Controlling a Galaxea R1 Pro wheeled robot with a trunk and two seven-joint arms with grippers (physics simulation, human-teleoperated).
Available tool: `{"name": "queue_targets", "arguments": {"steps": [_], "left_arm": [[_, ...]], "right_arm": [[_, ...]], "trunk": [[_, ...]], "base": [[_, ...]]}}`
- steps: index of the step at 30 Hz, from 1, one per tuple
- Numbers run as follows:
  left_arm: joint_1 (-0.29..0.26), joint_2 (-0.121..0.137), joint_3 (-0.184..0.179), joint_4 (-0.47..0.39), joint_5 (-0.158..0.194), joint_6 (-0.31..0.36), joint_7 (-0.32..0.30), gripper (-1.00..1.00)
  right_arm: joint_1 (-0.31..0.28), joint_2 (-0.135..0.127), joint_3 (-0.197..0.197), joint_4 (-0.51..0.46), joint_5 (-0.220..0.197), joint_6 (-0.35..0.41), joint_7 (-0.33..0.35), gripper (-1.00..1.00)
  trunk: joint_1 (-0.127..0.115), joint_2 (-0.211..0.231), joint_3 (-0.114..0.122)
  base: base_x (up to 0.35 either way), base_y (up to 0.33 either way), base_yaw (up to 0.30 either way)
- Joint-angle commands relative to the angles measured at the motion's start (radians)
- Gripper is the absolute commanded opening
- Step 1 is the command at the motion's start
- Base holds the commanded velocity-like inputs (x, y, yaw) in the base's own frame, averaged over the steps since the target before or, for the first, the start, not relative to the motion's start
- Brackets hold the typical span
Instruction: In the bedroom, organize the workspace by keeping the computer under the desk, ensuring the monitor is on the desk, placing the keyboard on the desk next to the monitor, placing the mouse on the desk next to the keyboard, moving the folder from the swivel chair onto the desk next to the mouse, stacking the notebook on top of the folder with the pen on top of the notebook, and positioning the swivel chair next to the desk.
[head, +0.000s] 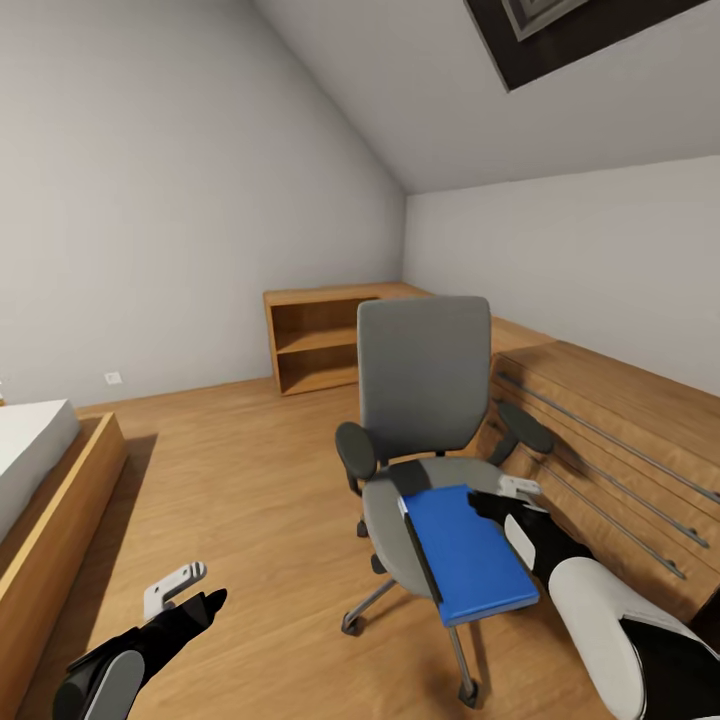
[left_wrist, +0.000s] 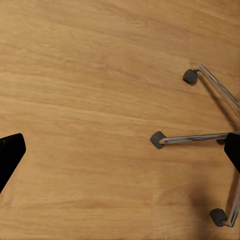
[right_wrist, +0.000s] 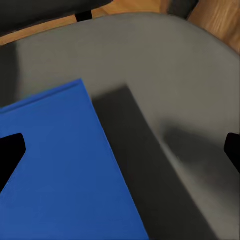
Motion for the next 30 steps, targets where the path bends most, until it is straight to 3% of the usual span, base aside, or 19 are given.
{"name": "queue_targets", "arguments": {"steps": [1,30], "left_arm": [[-0.001,0.000,0.000,-0.001,0.011,0.003,0.009,1.00],[-0.001,0.000,0.001,-0.001,0.007,0.002,0.010,1.00]], "right_arm": [[0.000,0.001,-0.003,-0.002,0.002,0.006,0.000,1.00],[0.000,0.006,-0.003,0.003,0.006,0.003,0.001,1.00]], "trunk": [[0.000,0.000,-0.001],[0.000,0.000,-0.001]], "base": [[0.070,0.000,0.000],[0.162,0.000,0.000]]}}
